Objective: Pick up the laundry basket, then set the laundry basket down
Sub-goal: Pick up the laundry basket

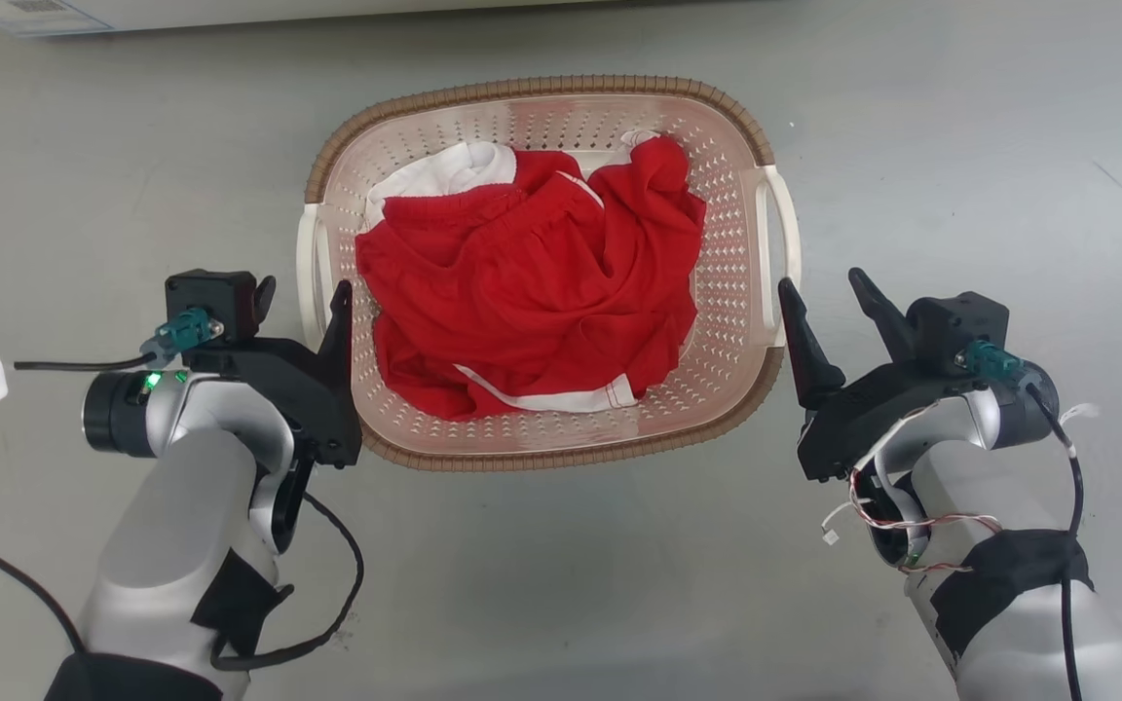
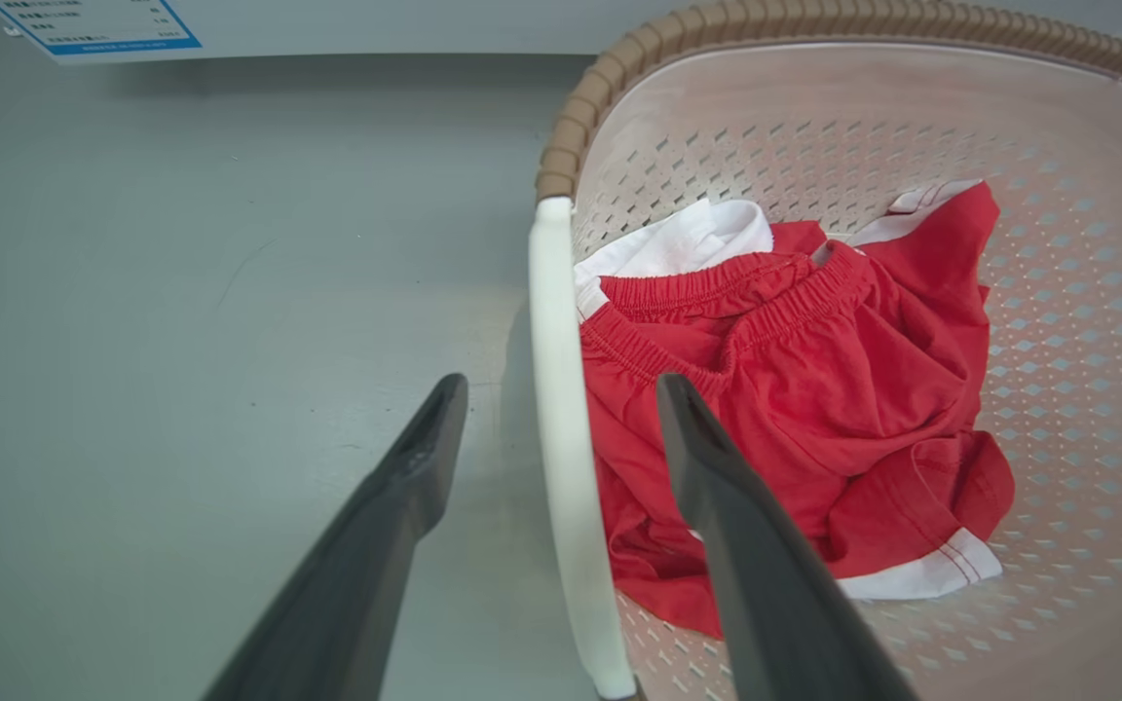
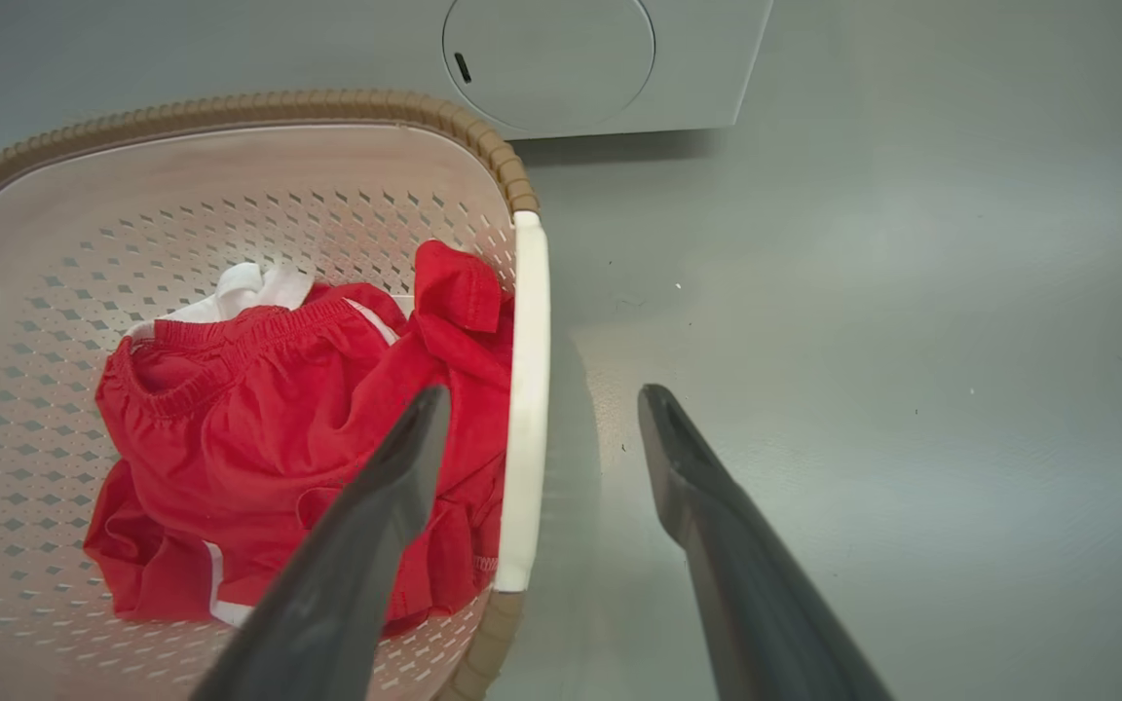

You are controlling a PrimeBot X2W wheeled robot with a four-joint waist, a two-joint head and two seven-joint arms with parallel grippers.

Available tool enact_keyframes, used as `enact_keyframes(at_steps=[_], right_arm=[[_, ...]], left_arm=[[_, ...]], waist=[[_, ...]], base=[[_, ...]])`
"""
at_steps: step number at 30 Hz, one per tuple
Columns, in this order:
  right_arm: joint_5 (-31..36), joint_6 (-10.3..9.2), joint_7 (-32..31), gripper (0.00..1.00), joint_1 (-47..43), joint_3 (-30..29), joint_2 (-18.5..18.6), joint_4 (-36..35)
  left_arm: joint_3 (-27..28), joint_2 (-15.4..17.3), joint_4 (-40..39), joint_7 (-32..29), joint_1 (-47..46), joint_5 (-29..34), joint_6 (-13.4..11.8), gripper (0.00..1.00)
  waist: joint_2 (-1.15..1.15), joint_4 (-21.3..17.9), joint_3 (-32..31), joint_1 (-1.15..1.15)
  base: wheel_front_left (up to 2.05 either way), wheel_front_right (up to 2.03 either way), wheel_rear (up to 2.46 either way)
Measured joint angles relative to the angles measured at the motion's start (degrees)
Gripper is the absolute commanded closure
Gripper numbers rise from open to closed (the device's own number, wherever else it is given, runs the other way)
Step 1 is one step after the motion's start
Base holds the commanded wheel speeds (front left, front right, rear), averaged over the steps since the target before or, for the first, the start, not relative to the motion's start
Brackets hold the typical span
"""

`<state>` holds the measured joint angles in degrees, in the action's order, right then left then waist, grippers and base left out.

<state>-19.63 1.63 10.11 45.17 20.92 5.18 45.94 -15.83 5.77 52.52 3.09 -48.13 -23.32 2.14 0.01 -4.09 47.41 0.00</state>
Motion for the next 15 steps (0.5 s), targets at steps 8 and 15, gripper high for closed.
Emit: enact_keyframes(at_steps=[8,15], right_arm=[[0.3,0.25,-1.0,0.0,3.6,1.3,-0.8,4.5],[-0.1,0.32,-2.0,0.0,7.2,1.6,-1.3,7.8]], left_arm=[[0.0,-0.1,3.8,-1.4,-2.5,-0.4,1.0,0.0],[0.3,0.1,6.5,-2.8,-5.2,-1.0,1.7,0.0]], waist=[[0.0,0.1,1.5,0.0],[-0.01,-0.2,3.2,0.0]], base=[[0.0,0.0,0.0],[0.0,0.0,0.0]])
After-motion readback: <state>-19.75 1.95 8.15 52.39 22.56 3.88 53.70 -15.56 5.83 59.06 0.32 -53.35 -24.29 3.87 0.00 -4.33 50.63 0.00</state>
